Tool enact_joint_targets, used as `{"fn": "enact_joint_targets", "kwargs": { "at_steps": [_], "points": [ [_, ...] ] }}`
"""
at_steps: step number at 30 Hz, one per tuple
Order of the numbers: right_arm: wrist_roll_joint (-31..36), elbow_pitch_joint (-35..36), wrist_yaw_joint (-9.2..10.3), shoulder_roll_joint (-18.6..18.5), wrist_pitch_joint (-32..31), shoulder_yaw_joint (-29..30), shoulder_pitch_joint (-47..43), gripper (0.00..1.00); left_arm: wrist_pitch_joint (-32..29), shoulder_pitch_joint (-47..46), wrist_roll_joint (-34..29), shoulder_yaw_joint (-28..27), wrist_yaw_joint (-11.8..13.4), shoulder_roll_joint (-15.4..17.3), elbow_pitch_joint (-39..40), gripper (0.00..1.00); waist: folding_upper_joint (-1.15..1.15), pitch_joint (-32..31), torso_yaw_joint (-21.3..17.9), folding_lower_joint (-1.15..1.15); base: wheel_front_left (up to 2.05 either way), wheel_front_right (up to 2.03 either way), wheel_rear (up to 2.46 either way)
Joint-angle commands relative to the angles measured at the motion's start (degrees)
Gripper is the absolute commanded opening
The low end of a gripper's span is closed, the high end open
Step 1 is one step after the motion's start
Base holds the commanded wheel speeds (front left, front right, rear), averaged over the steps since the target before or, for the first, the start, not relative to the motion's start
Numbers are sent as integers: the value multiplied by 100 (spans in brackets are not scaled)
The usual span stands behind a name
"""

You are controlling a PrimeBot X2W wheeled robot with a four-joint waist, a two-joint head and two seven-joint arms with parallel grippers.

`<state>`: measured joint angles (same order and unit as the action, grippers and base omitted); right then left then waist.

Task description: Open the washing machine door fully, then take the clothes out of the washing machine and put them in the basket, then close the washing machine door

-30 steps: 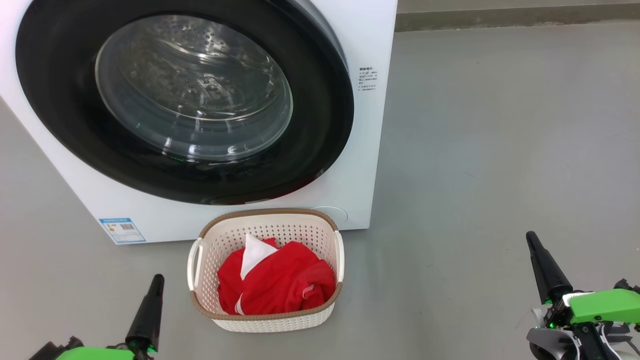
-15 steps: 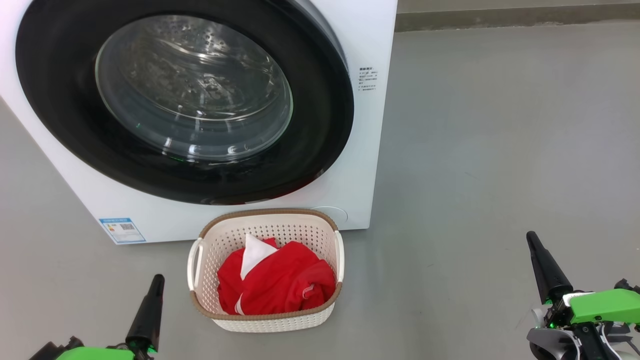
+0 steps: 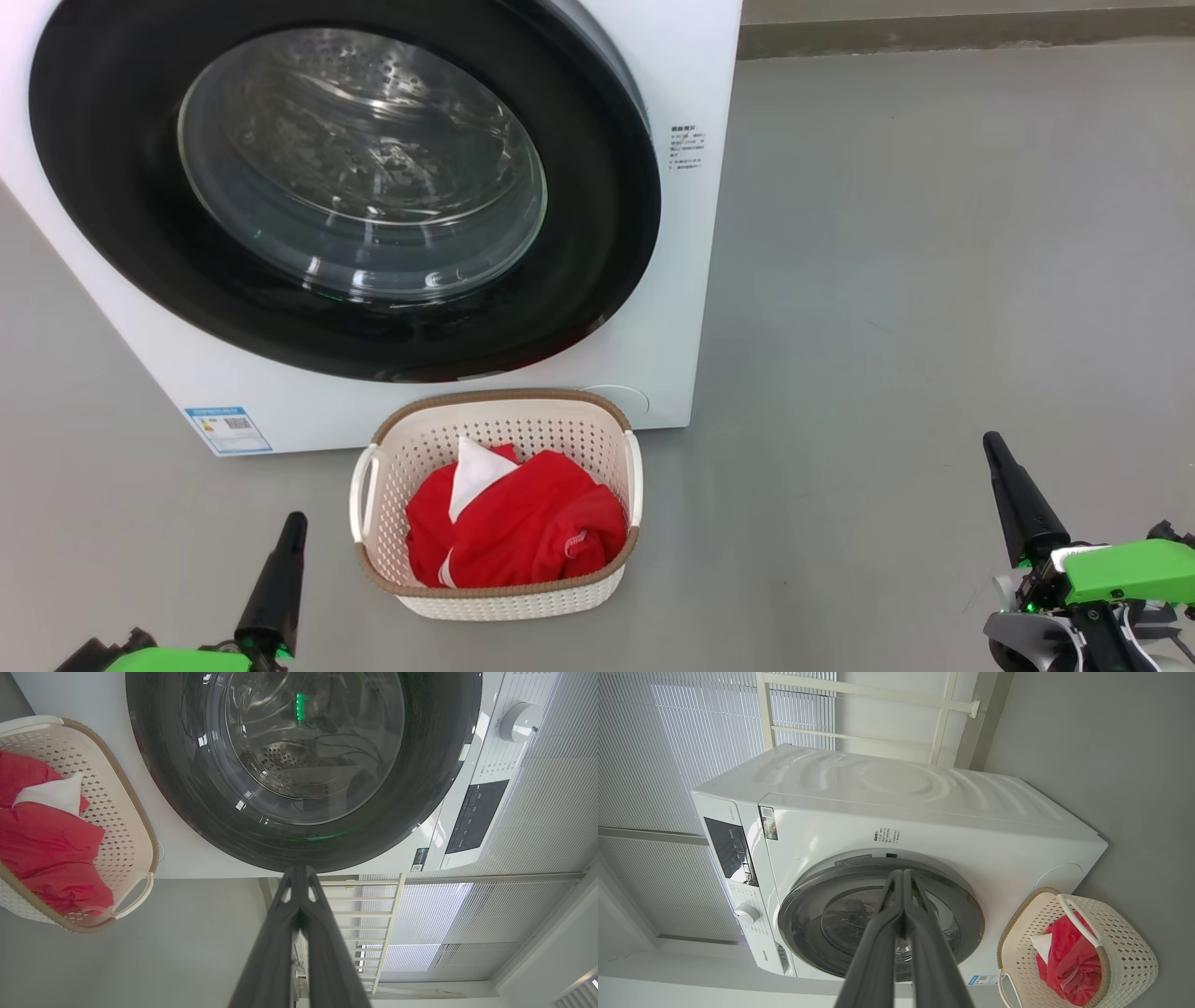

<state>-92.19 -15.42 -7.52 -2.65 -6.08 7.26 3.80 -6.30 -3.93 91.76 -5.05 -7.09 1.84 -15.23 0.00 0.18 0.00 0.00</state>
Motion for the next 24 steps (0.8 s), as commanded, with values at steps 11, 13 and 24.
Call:
{"fn": "enact_joint_targets", "kwargs": {
  "at_steps": [11,13,24],
  "points": [
    [1,140,3,-29,-39,-76,238,0,-19,-226,40,-148,-40,104,118,0,0,0,0,0,0,0,0],
    [1,140,3,-28,-39,-76,238,0,-19,-226,40,-148,-40,104,118,0,0,0,0,0,0,0,0],
    [2,140,3,-27,-40,-74,238,0,-19,-226,40,-147,-40,104,118,0,0,0,0,0,0,0,0]
  ]
}}
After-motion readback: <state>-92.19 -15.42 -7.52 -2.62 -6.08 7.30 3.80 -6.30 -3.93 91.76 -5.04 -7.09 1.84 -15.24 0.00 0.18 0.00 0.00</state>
